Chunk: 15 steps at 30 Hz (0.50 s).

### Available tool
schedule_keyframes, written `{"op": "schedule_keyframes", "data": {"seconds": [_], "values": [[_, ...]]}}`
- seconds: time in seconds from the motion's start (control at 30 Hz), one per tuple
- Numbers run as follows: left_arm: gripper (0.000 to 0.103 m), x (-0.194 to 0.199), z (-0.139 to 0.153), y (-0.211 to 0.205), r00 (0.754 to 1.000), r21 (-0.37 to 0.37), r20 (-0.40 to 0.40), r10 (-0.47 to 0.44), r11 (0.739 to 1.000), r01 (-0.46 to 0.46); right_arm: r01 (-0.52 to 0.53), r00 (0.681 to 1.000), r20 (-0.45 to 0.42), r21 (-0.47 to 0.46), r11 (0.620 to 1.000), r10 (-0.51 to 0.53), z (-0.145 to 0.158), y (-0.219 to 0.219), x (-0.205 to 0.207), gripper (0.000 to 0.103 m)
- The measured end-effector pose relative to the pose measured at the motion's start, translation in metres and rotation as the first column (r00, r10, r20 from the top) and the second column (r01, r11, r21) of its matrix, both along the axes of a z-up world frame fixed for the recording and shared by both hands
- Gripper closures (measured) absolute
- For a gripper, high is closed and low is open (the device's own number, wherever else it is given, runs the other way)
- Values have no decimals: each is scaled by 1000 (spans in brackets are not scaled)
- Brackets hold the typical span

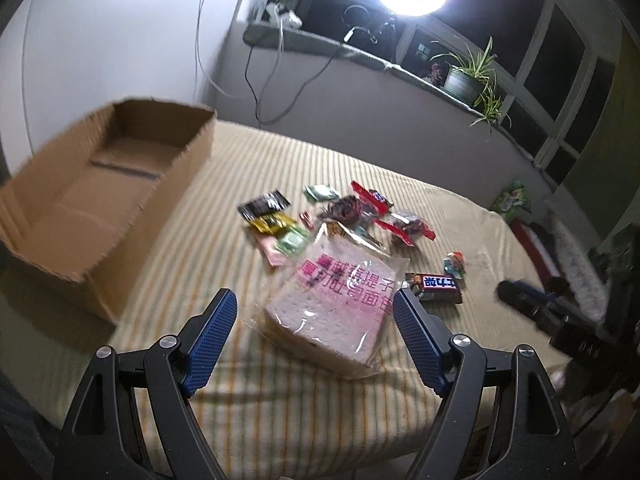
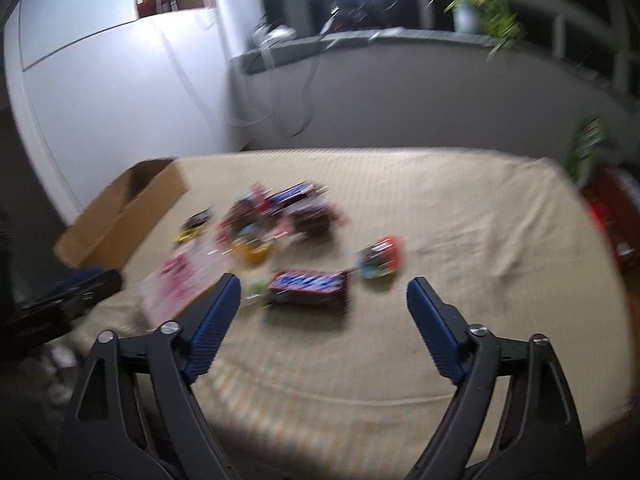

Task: Organize snacks
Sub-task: 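Reach the left tool to the bagged bread loaf and close on it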

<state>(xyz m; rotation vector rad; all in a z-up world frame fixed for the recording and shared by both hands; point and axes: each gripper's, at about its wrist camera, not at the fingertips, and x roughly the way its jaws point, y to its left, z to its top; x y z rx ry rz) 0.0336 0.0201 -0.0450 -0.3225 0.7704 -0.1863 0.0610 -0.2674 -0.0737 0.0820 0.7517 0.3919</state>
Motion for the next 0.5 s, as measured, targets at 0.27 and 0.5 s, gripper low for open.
{"op": "schedule_keyframes", "data": {"seconds": [0.27,0.5], "values": [[24,24,-12,5,999,-27,-43,-30,999,29,-143,974,-158,116,983,161,-33,35,19,38],[24,40,-21,6,994,-63,-83,-69,996,64,-160,956,-219,174,972,197,-40,35,30,41]]}}
